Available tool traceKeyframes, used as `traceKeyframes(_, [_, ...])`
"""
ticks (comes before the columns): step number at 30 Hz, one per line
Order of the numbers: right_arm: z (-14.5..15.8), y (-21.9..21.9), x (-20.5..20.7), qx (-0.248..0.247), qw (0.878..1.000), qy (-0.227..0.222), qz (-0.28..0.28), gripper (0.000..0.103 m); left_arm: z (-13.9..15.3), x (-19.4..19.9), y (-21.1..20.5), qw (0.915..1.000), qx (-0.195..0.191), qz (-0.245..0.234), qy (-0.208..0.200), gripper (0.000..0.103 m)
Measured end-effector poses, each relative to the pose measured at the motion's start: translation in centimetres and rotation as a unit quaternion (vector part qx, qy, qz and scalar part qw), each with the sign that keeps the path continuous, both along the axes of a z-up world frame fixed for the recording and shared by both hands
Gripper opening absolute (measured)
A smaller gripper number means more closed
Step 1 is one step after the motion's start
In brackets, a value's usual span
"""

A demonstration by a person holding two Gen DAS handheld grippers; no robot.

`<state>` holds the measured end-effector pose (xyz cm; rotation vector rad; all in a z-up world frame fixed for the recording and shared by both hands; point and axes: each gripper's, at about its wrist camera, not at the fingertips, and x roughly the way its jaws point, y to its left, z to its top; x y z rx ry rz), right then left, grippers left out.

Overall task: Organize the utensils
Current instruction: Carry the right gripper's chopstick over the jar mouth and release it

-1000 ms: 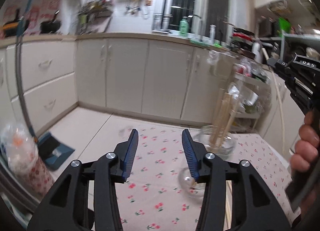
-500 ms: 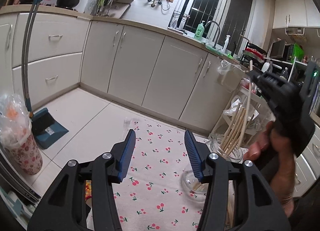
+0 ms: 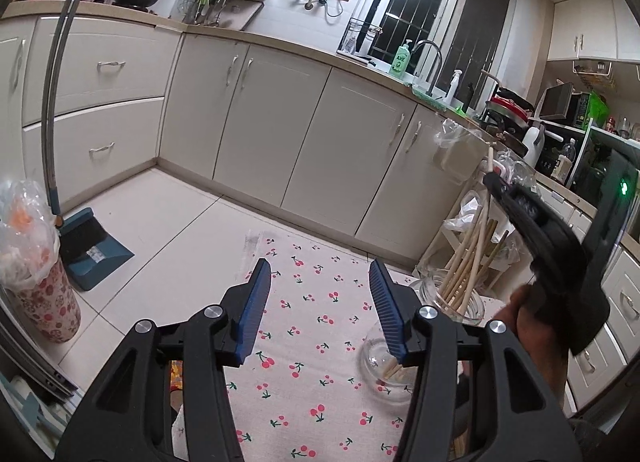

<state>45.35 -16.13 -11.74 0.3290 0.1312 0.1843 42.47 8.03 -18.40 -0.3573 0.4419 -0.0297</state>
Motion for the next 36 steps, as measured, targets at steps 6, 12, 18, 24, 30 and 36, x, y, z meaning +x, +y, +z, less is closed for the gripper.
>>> traceKeyframes(6, [-0.6,-0.3,-0.8,-0.002,1.000,0.004,0.008,0.006,-0.1,0.0,0.1,1.0000,0.001,0.003,0.002,0.049])
traceKeyframes(12, [-0.8,-0.2,-2.8,-0.027,0.999,0.001,0.019,0.006,-0.1,0.1,0.0,1.0000,0.002,0.003,0.004,0.051])
traceKeyframes(18, [-2.0,-0.8,-4.5,-0.038,0.998,0.034,0.027,0.008,-0.1,0.0,-0.1,0.9999,0.013,0.009,0.005,0.056])
traceKeyframes(24, [-2.3,-2.6,-6.4,-0.032,0.997,0.064,0.028,0.031,-0.4,-0.3,0.3,0.9996,0.010,0.023,0.015,0.058])
traceKeyframes(30, [-2.9,-7.0,-9.9,-0.036,0.992,0.125,0.010,0.032,-0.5,-2.1,-0.7,0.9995,0.010,0.007,0.029,0.061])
traceKeyframes(36, [-8.9,-9.1,-12.1,-0.074,0.958,0.274,0.038,0.032,-2.3,-3.5,-4.6,0.9933,0.045,-0.062,0.086,0.062])
